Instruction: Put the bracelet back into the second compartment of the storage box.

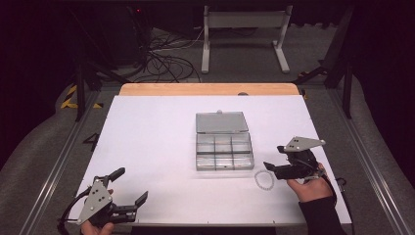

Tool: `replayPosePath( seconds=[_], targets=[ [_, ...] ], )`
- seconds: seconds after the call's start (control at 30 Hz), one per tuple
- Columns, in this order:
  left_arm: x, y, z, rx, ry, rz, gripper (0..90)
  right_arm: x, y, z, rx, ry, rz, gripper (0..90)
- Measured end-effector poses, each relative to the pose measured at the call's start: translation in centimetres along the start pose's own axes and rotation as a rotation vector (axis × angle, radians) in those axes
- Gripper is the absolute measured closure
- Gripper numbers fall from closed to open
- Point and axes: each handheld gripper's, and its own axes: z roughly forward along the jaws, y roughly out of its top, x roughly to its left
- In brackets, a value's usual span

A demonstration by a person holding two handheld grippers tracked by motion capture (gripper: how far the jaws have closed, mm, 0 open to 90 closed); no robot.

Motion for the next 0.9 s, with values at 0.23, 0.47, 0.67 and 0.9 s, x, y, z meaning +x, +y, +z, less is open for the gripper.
replayPosePath(
  seconds=[0.23, 0.47, 0.67, 0.9],
  targets=[
    [0.0, 0.0, 0.0, 0.002, -0.004, -0.004, 5.2, -0.1, -0.1, 0.2, 0.063, 0.014, 0.024, 37.7],
    [0.0, 0.0, 0.0, 0.000, -0.004, -0.006, 5.2, -0.5, -0.4, 1.0, 0.142, 0.036, 0.077, 46.6],
    [-0.1, 0.0, 0.0, 0.003, -0.006, -0.009, 5.2, -0.5, -0.6, 1.7, 0.198, 0.043, 0.082, 52.1],
    [-0.1, 0.0, 0.0, 0.004, -0.006, -0.008, 5.3, -0.3, -0.8, 2.5, 0.257, 0.053, 0.071, 58.4]
  ],
)
